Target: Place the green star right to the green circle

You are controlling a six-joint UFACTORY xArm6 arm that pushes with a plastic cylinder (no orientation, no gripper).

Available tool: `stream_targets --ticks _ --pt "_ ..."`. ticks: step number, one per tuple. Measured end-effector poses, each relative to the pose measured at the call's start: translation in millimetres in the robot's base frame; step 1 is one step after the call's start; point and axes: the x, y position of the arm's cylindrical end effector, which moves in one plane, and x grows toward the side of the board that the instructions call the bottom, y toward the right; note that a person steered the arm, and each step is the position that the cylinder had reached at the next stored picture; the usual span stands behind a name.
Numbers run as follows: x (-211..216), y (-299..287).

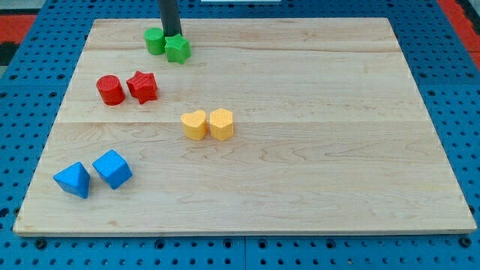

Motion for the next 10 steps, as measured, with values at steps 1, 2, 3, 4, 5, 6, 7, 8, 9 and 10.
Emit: stream_targets --ticks 1,2,3,4,5,6,7,8,9,10 --pt "11.5 -29.4" --pt "11.5 -90.1" --pt "-4.3 -56.1" --pt "-37.2 8.9" --pt "-10.6 60.8" --pt "37.4 43.6" --pt "44.3 10.1" --pt "39.1 -25.2" --pt "59.8 -22.3" --pt "68.1 -39.1"
